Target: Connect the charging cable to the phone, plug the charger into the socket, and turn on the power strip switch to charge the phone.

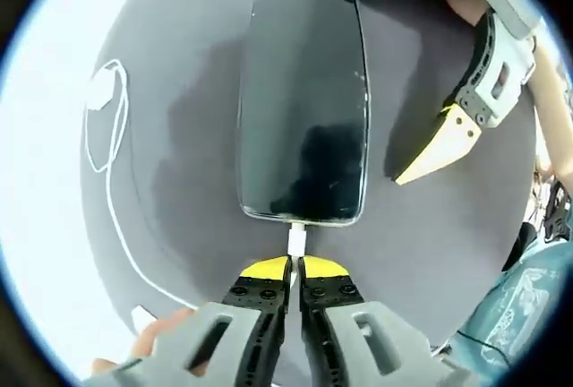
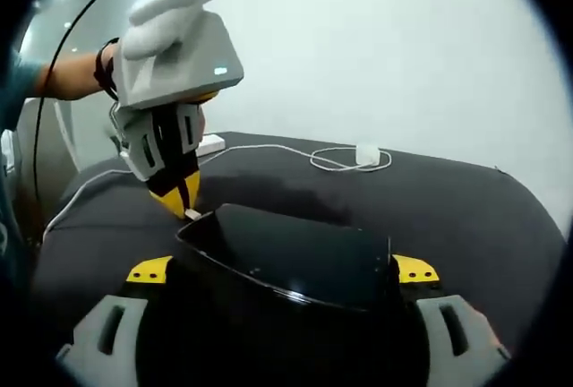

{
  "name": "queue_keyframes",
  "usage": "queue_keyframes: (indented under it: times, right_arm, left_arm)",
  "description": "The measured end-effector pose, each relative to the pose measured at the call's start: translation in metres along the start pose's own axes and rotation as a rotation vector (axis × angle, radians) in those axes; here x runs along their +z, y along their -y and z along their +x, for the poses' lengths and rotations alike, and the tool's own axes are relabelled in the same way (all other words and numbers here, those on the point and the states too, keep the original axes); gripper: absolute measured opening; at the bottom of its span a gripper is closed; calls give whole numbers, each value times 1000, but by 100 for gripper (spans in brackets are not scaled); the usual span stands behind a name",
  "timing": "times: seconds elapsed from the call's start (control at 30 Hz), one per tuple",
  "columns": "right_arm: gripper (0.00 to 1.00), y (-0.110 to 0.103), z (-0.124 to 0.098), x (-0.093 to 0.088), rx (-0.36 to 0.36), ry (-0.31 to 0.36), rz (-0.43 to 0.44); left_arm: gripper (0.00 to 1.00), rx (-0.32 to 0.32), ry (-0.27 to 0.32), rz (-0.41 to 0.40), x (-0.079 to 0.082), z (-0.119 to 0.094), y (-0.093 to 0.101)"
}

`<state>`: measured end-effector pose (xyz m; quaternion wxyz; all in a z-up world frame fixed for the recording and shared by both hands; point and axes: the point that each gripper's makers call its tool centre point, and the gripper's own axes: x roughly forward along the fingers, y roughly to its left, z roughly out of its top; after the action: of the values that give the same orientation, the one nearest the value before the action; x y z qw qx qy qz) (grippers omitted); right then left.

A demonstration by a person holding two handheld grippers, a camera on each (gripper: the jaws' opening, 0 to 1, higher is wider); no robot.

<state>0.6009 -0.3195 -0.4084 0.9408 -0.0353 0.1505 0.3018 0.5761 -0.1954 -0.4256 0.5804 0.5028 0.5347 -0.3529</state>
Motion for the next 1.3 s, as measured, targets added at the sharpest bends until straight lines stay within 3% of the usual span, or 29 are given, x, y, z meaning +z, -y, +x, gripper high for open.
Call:
queue_keyframes:
  times: [0.2,0.47,0.57,0.83,1.0,1.3]
  right_arm:
    - [93,1,-2,4,7,17,53]
    - [93,3,-2,7,11,33,98]
    - [93,2,-3,6,11,30,89]
    - [93,2,-7,14,20,71,168]
    - [93,2,-2,8,0,40,123]
    - [93,1,-4,11,4,54,161]
  left_arm:
    - [0,21,-3,19,3,1,-5]
    - [0,16,95,12,7,0,-11]
    - [0,12,80,11,9,3,-11]
    - [0,55,46,47,8,2,-9]
    - [0,139,14,103,13,0,-8]
    - [0,44,32,101,11,2,-8]
